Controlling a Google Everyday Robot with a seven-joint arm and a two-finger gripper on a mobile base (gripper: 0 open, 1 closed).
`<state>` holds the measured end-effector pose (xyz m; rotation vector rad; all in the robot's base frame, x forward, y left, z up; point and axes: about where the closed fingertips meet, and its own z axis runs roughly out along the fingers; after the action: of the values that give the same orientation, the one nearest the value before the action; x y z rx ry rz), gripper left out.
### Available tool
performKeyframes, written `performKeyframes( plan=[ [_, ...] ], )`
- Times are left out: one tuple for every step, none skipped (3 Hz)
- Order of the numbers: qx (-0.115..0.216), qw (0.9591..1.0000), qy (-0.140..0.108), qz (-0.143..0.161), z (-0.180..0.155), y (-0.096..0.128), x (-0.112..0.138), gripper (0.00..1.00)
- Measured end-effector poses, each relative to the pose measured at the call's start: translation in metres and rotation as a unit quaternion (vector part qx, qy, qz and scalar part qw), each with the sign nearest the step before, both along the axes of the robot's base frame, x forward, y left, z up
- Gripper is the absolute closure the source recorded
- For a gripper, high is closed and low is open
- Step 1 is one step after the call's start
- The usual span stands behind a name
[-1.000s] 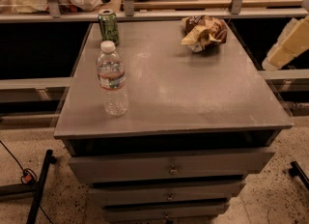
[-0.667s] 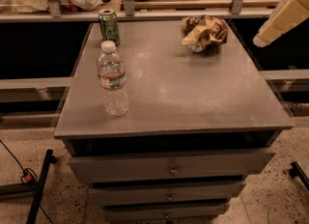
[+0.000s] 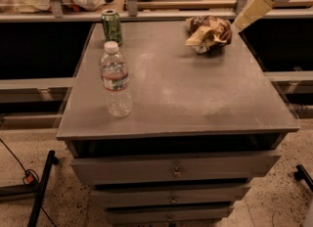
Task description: Move brown chip bag near green can
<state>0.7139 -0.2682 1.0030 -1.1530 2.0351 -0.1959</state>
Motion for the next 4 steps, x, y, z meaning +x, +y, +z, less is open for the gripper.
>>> performKeyframes(
  plan=[
    [0.021,0.9995,0.019,-0.015,-0.045,0.003,0.045,0.0],
    [0.05,0.9981,0.032,-0.012,-0.078,0.012,0.07,0.0],
    [0.09,0.9952,0.038,0.009,-0.104,0.032,0.087,0.0],
    [0.121,0.9909,0.043,0.039,-0.124,0.062,0.101,0.16]
  ],
)
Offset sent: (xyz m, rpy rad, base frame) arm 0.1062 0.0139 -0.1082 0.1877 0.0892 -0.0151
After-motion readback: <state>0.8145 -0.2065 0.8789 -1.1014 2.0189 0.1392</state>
